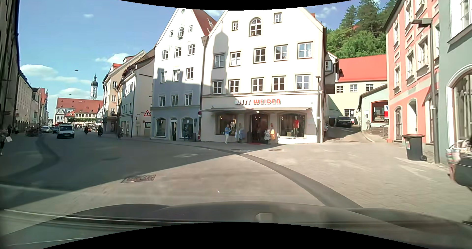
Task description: Follow the waypoints while adhering to traffic rules and regulations
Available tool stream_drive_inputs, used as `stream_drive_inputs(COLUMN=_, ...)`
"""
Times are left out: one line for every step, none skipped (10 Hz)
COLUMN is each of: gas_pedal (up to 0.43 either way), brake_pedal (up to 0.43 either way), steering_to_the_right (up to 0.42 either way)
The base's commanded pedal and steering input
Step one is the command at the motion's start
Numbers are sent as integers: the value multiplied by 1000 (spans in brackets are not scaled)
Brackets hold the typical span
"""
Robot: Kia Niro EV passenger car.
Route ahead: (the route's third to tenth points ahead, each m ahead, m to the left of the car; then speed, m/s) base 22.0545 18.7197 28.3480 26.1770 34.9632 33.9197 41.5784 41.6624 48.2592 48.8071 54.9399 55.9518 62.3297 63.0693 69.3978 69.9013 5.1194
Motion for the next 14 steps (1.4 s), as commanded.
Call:
stream_drive_inputs(gas_pedal=67, brake_pedal=6, steering_to_the_right=-94)
stream_drive_inputs(gas_pedal=67, brake_pedal=6, steering_to_the_right=-107)
stream_drive_inputs(gas_pedal=59, brake_pedal=6, steering_to_the_right=-117)
stream_drive_inputs(gas_pedal=47, brake_pedal=6, steering_to_the_right=-123)
stream_drive_inputs(gas_pedal=28, brake_pedal=6, steering_to_the_right=-127)
stream_drive_inputs(gas_pedal=28, brake_pedal=6, steering_to_the_right=-139)
stream_drive_inputs(gas_pedal=28, brake_pedal=6, steering_to_the_right=-151)
stream_drive_inputs(gas_pedal=28, brake_pedal=6, steering_to_the_right=-156)
stream_drive_inputs(gas_pedal=28, brake_pedal=6, steering_to_the_right=-161)
stream_drive_inputs(gas_pedal=28, brake_pedal=6, steering_to_the_right=-168)
stream_drive_inputs(gas_pedal=28, brake_pedal=6, steering_to_the_right=-176)
stream_drive_inputs(gas_pedal=28, brake_pedal=6, steering_to_the_right=-186)
stream_drive_inputs(gas_pedal=28, brake_pedal=6, steering_to_the_right=-186)
stream_drive_inputs(gas_pedal=28, brake_pedal=6, steering_to_the_right=-186)
